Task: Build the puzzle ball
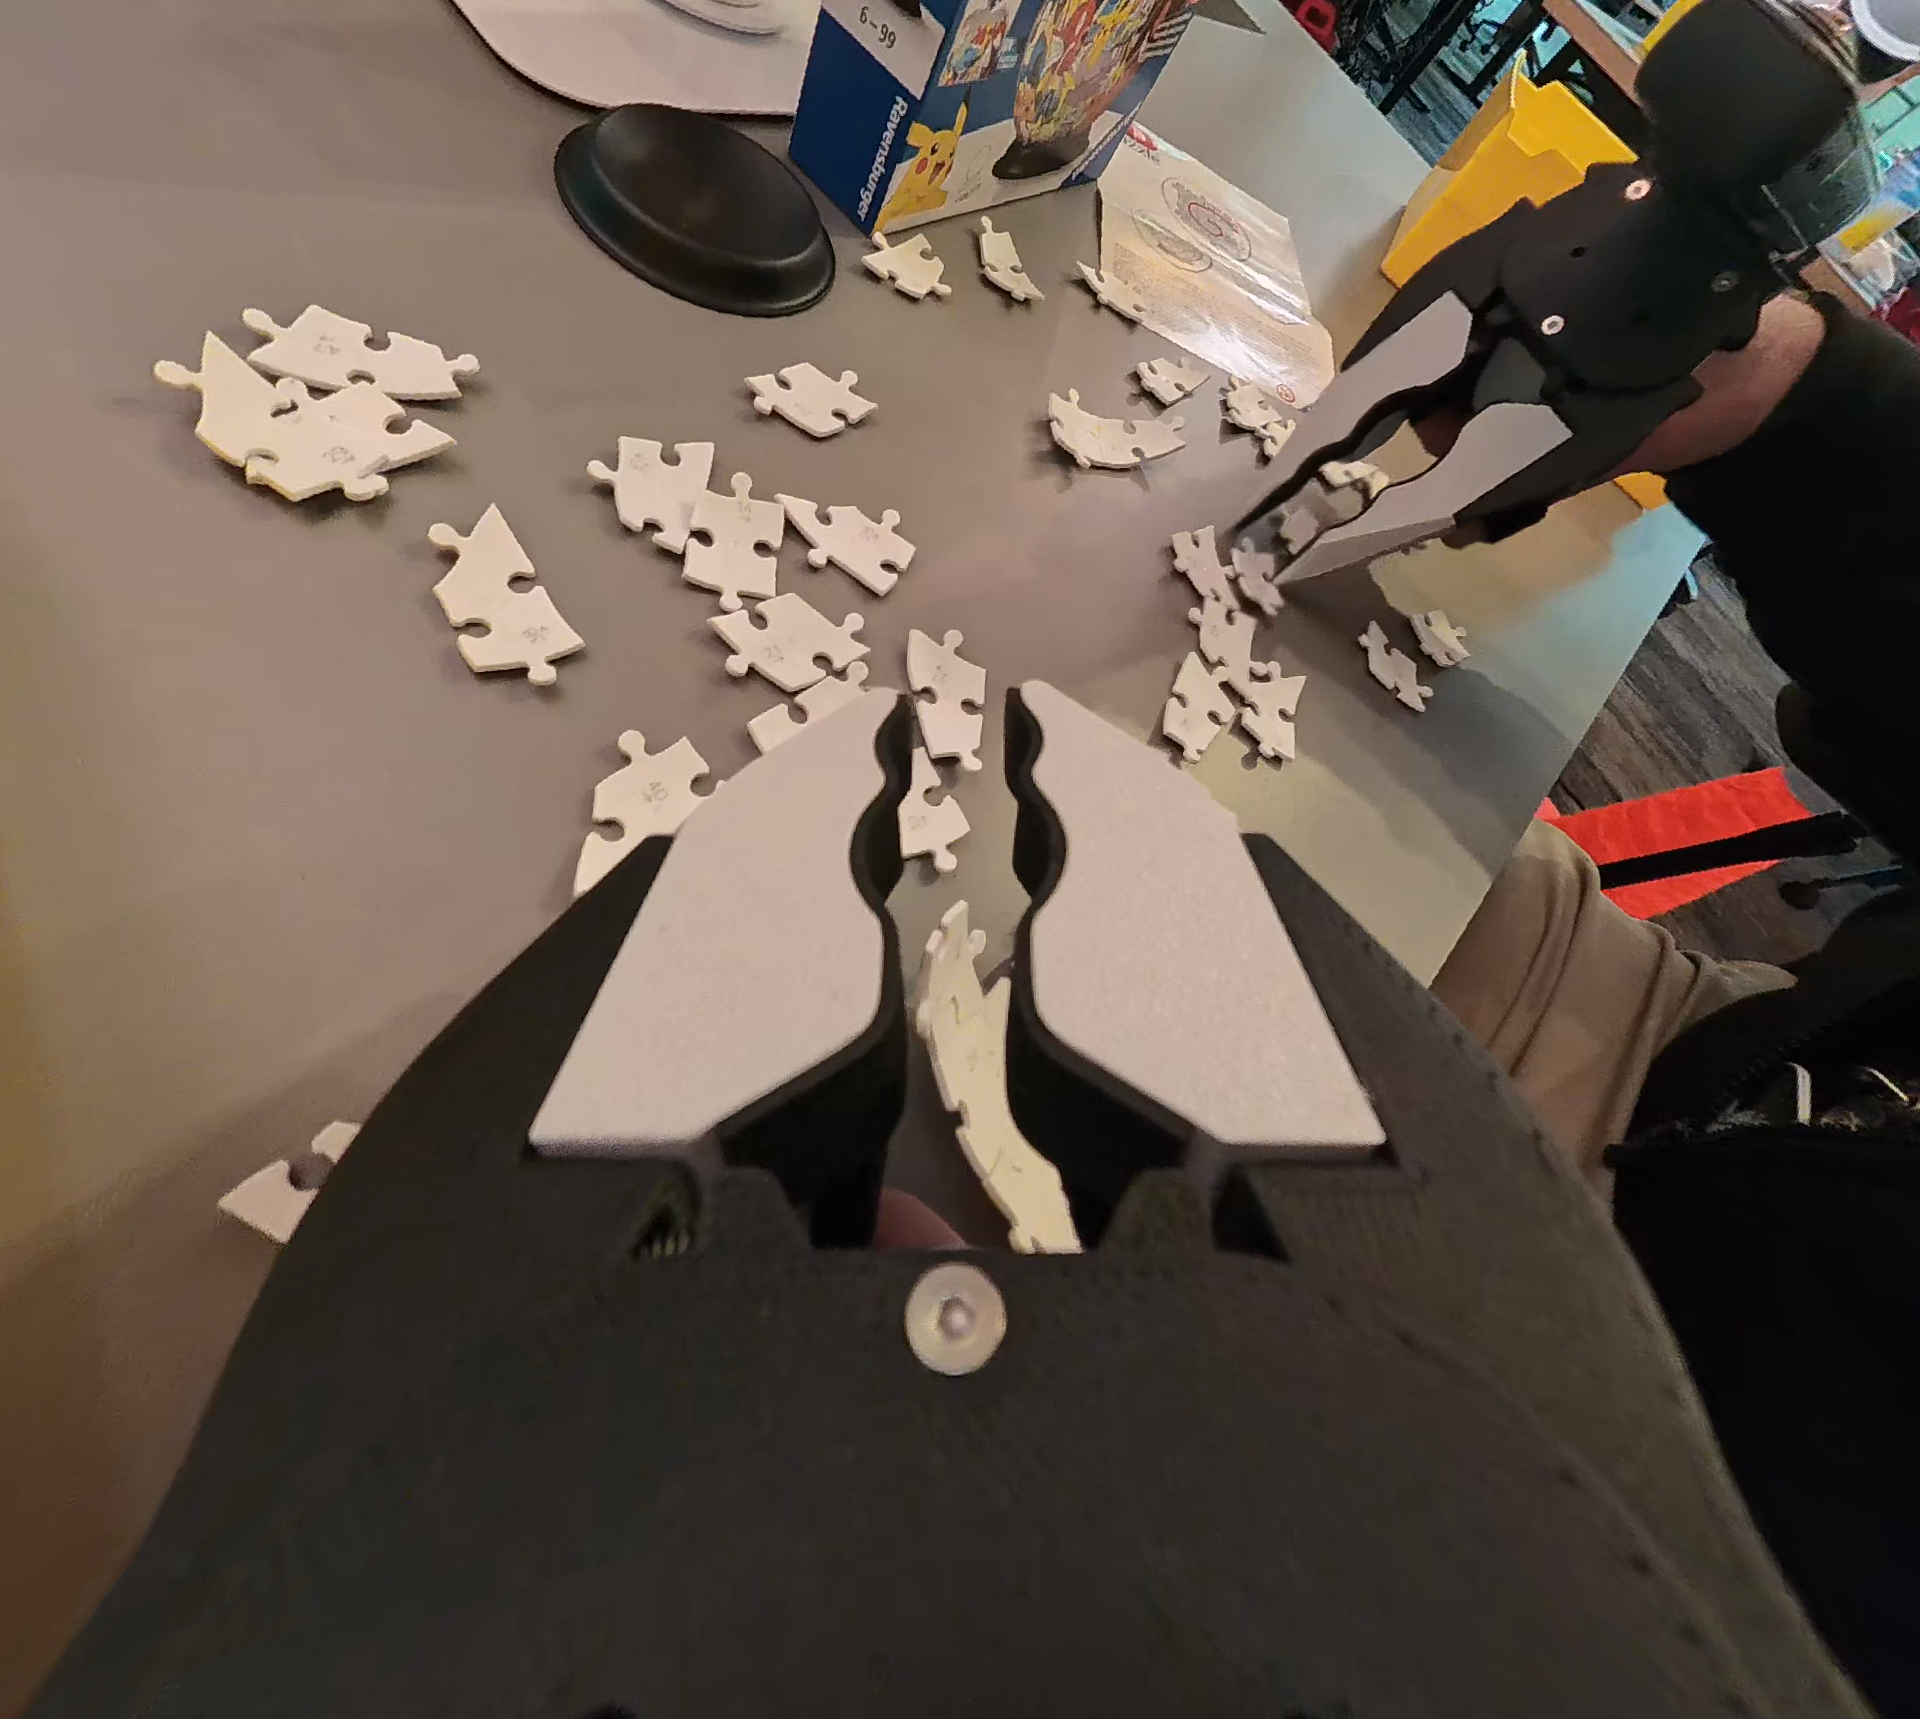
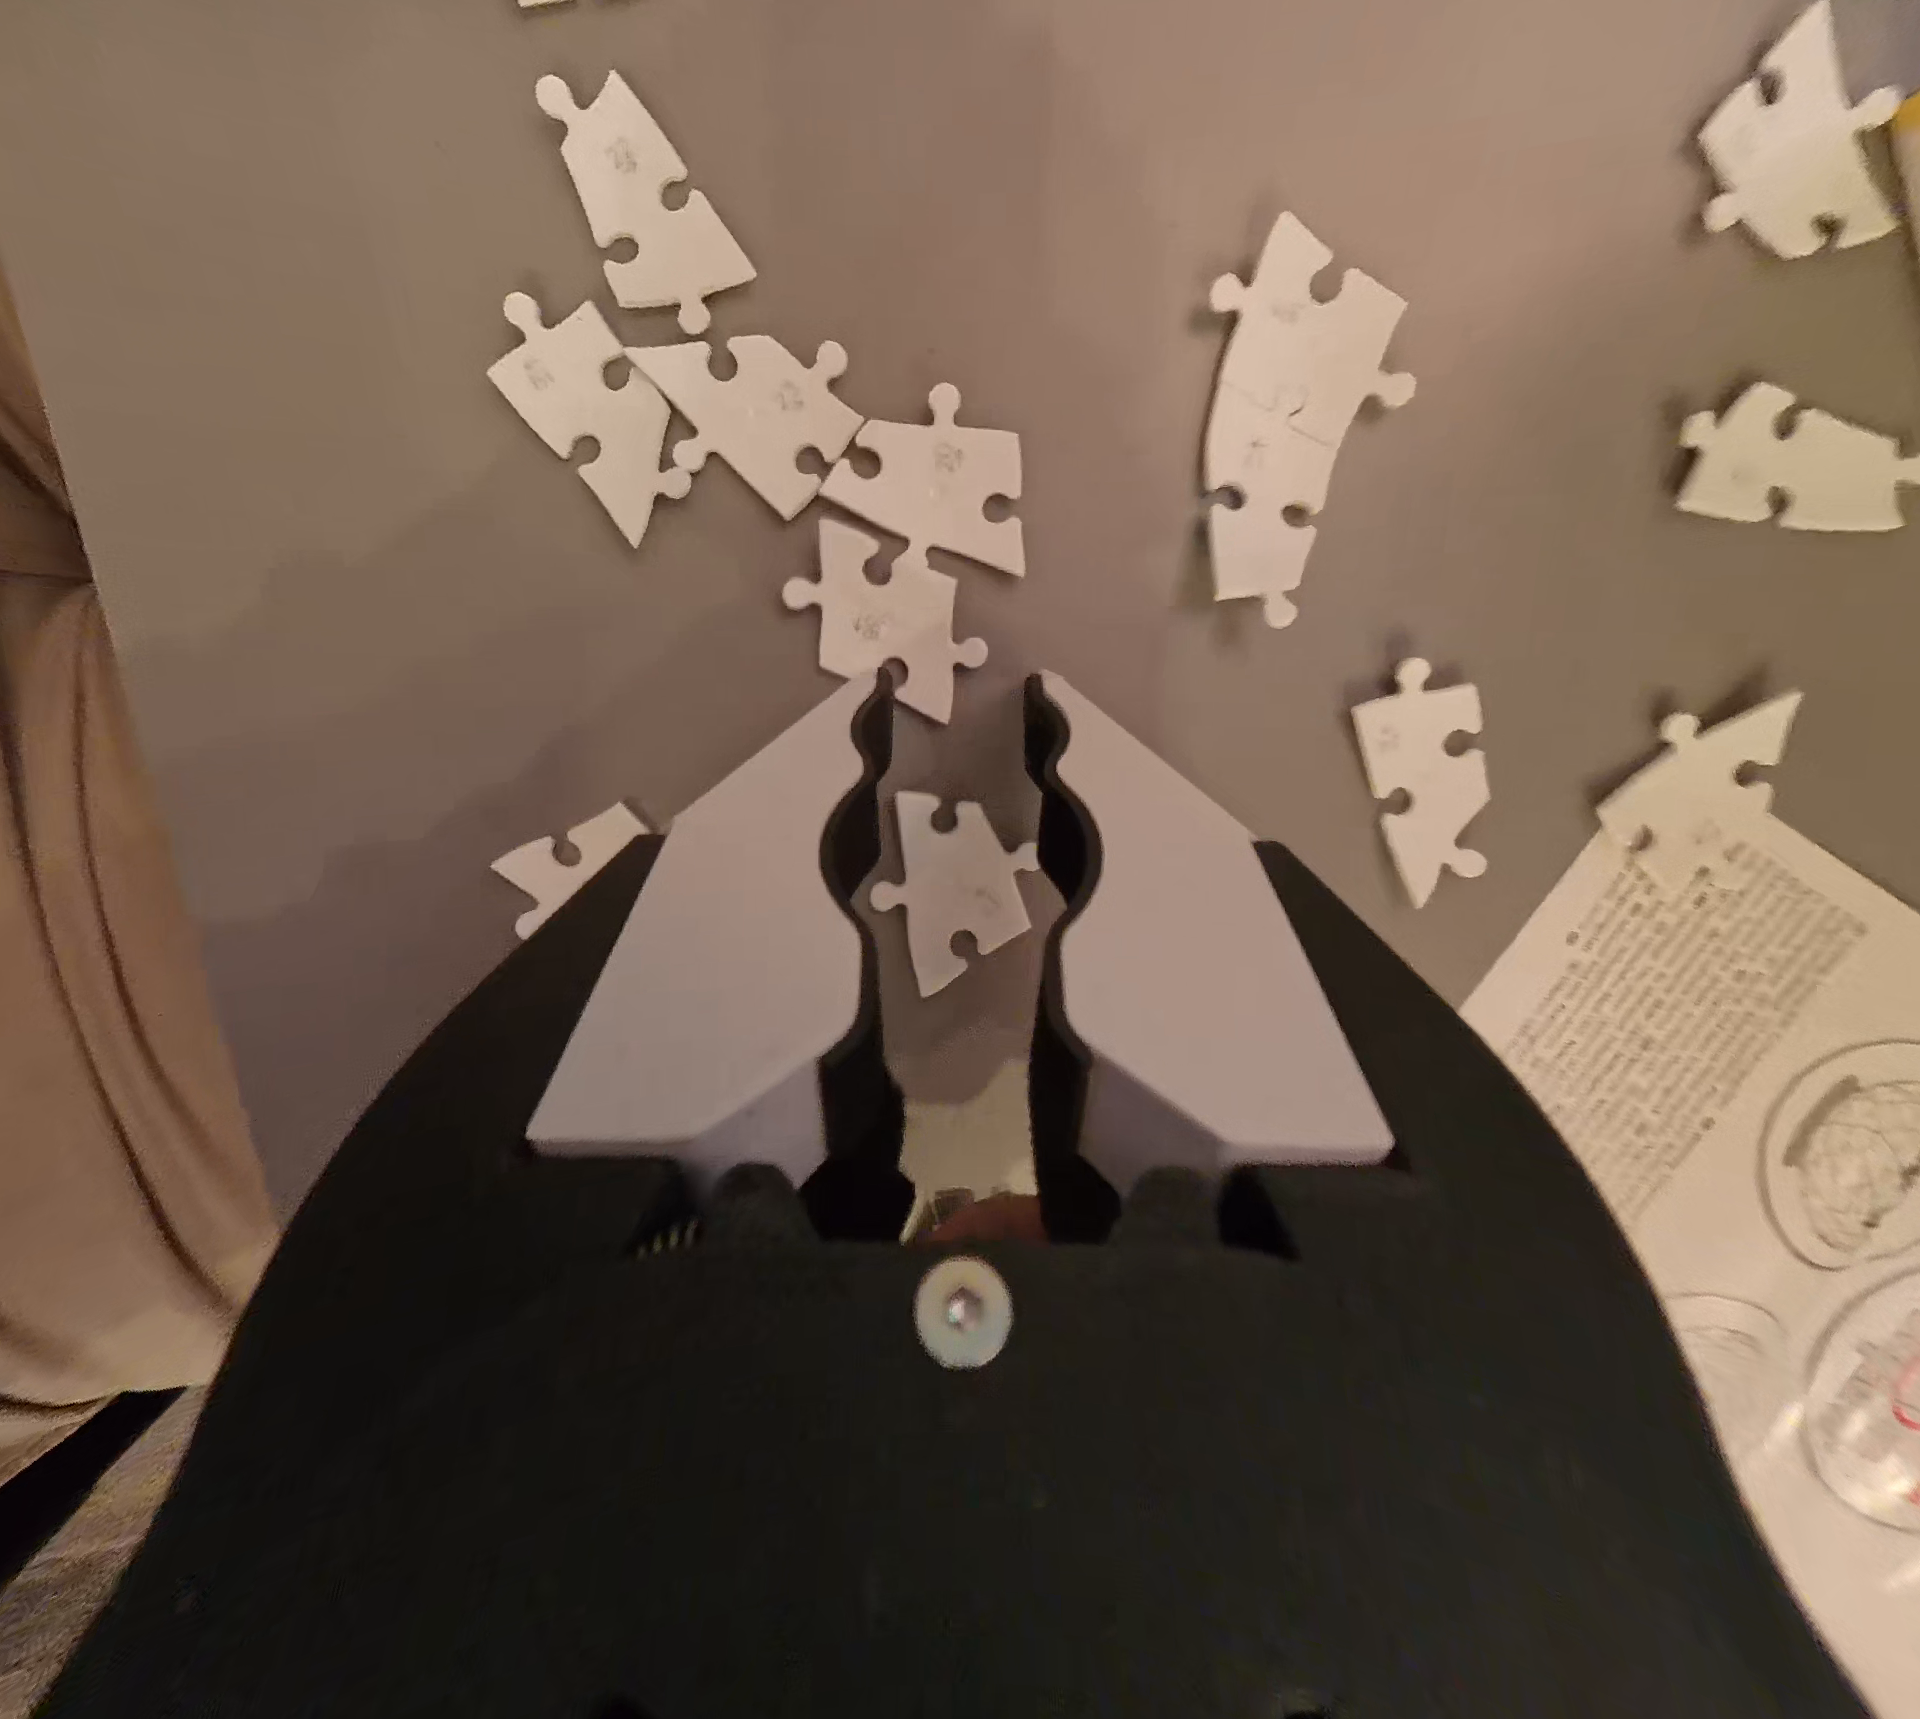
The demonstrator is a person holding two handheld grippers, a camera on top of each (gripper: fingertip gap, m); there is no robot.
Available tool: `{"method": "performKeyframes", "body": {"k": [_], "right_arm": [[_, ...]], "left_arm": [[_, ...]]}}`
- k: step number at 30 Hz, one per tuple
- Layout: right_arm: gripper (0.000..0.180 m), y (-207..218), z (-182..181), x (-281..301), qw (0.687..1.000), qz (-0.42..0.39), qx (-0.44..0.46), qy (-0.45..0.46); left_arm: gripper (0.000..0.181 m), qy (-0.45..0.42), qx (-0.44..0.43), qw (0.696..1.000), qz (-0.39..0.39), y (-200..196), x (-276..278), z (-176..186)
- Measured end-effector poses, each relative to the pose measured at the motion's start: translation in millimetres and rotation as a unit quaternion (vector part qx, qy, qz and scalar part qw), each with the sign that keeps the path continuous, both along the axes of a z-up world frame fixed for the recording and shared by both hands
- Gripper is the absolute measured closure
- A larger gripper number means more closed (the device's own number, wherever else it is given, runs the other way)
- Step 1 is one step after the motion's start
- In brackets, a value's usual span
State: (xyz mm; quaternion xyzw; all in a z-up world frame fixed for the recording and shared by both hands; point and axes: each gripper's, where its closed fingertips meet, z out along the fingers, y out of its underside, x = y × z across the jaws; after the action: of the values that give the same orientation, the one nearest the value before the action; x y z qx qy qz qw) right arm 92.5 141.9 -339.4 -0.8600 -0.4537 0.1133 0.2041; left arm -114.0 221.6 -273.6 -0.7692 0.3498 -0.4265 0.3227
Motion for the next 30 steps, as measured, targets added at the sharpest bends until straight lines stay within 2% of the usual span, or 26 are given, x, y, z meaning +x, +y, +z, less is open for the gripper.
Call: {"method": "performKeyframes", "body": {"k": [5,11,18,22,26,30], "right_arm": [[0.155,3.1,18.2,-27.3,0.999,0.030,0.022,0.035],[0.155,-4.3,2.8,-61.2,0.996,0.083,0.008,0.031],[0.156,7.0,5.4,-49.2,0.997,0.069,0.007,0.013],[0.155,2.8,19.4,-66.9,0.994,0.093,0.004,0.048],[0.152,-17.9,7.9,-76.6,0.989,0.138,-0.043,0.027],[0.157,-20.3,1.0,-77.4,0.988,0.146,-0.053,0.014]], "left_arm": [[0.164,0.001,0.001,1.000,0.007,0.4,-5.4,-0.3],[0.164,0.001,0.003,1.000,0.017,0.2,-14.2,0.4],[0.165,0.000,0.003,1.000,0.031,-1.6,-27.5,0.4],[0.164,-0.002,0.002,0.999,0.039,-2.4,-35.1,0.6],[0.164,-0.001,0.002,0.999,0.043,-3.7,-39.9,0.2],[0.164,-0.002,0.002,0.999,0.047,-3.9,-43.4,0.5]]}}
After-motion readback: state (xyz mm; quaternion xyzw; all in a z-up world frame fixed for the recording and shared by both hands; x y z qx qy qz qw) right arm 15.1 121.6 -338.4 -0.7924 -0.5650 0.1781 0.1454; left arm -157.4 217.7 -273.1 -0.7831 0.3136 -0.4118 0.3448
